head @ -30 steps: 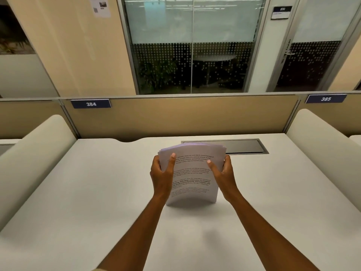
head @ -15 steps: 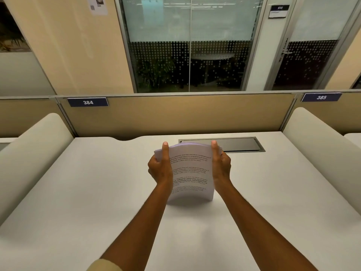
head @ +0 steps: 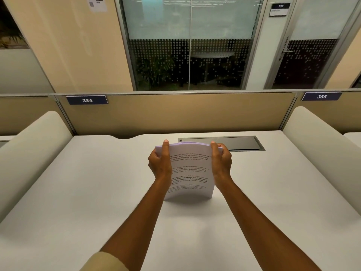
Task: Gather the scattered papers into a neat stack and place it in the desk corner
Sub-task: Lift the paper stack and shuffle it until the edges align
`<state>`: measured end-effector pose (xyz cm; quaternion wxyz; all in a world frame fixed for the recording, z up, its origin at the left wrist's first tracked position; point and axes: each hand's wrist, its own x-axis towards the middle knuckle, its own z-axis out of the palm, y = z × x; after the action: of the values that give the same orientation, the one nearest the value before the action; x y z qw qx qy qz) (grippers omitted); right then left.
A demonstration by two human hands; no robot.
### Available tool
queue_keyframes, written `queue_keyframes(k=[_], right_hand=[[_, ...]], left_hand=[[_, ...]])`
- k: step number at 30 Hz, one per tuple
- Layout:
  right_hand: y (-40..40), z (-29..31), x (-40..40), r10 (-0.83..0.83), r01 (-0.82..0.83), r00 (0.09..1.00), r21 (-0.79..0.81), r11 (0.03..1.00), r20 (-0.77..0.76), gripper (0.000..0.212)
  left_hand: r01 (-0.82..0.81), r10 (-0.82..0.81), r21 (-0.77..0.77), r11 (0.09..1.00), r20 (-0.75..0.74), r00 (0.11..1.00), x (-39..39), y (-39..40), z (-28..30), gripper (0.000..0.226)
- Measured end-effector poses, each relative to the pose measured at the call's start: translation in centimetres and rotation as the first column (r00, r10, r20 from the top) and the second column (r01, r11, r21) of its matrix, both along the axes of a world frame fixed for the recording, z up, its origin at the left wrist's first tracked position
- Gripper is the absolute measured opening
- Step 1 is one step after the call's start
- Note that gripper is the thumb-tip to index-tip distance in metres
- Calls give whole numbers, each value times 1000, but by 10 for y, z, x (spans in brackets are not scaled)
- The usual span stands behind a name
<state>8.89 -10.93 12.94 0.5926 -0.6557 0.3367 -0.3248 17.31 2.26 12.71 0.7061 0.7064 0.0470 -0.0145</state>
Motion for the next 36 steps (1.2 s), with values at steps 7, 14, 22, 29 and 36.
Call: queue_keyframes(k=[7, 14, 22, 29, 36], right_hand=[[-5, 5, 5, -11, 11, 1000, 2, 1000, 18, 35], [-7, -18, 1, 107, -104, 994, -129, 986, 20, 46], [-5, -56, -1, 132, -140, 989, -145, 980, -60, 41], [-9, -51, 6, 141, -144, 989, -151, 978, -31, 41], [-11, -40, 12, 162, -159, 987, -143, 977, 10, 45]], left_hand=[[79, -78, -17, 997, 24, 997, 3, 0, 0, 51], [229, -243, 92, 969, 189, 951, 4, 11, -25, 41], [254, -261, 71, 965, 135, 956, 5, 15, -47, 31], [211, -213, 31, 977, 168, 963, 10, 17, -42, 31], [160, -161, 24, 987, 237, 958, 14, 17, -35, 32]])
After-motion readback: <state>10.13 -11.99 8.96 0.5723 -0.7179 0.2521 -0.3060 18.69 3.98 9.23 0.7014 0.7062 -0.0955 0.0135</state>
